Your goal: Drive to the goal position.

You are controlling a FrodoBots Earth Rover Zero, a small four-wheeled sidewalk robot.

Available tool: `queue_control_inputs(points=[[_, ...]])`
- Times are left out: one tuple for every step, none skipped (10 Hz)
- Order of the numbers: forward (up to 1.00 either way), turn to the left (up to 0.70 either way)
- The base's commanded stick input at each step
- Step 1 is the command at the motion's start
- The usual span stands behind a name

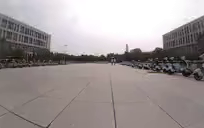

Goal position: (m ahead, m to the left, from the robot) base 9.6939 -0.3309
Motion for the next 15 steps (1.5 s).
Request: queue_control_inputs(points=[[0.85, 0.00], [0.85, 0.00], [0.85, 0.00], [0.85, 0.00], [0.85, 0.00], [0.85, 0.00], [0.85, 0.00], [0.85, 0.00], [0.85, 0.00], [0.85, 0.00], [0.85, 0.00], [0.85, 0.00], [0.85, 0.00], [0.85, 0.00], [0.85, 0.00]])
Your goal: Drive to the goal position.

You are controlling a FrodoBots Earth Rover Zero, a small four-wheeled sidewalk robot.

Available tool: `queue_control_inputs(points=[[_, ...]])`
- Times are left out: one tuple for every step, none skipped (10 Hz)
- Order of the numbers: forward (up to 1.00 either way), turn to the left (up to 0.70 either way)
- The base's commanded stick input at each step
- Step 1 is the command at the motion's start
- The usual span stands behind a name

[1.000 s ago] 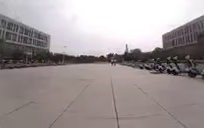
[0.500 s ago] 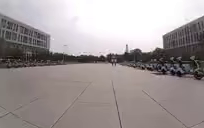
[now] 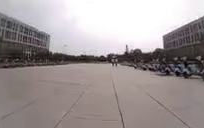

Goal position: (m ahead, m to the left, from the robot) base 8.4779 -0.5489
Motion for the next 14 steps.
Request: queue_control_inputs(points=[[0.85, 0.00], [0.85, 0.00], [0.85, 0.00], [0.85, 0.00], [0.85, 0.00], [0.85, 0.00], [0.85, 0.00], [0.85, 0.00], [0.85, 0.00], [0.85, 0.00], [0.85, 0.00], [0.85, -0.10], [0.85, -0.25], [0.85, -0.09]])
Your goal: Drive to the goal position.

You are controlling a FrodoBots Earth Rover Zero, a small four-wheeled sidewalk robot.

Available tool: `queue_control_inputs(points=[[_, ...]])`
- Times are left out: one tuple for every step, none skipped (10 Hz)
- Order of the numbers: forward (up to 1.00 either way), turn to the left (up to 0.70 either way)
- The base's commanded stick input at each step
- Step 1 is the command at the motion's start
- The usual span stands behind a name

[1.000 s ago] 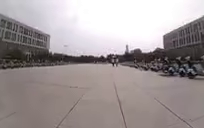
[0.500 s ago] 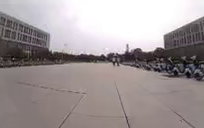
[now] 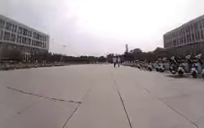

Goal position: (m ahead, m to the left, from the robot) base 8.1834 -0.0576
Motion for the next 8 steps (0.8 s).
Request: queue_control_inputs(points=[[0.85, 0.00], [0.85, 0.00], [0.85, 0.00], [0.85, 0.00], [0.85, 0.00], [0.85, 0.00], [0.85, 0.00], [0.85, 0.00]])
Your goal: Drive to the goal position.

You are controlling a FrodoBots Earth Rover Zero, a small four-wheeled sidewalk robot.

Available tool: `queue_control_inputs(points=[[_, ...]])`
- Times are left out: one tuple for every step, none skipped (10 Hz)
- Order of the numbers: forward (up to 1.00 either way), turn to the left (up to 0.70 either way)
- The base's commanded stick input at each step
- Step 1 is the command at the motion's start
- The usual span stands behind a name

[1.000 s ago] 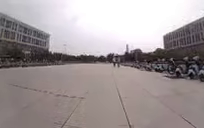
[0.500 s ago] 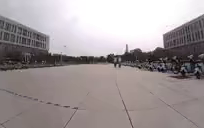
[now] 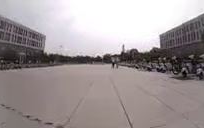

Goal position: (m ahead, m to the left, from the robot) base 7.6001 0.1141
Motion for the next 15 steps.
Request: queue_control_inputs(points=[[0.85, 0.00], [0.85, 0.00], [0.85, 0.00], [0.85, 0.00], [0.85, 0.00], [0.85, 0.00], [0.85, 0.00], [0.85, 0.00], [0.85, 0.00], [0.85, 0.00], [0.85, 0.00], [0.85, 0.00], [0.85, 0.00], [0.85, 0.00], [0.85, 0.00]])
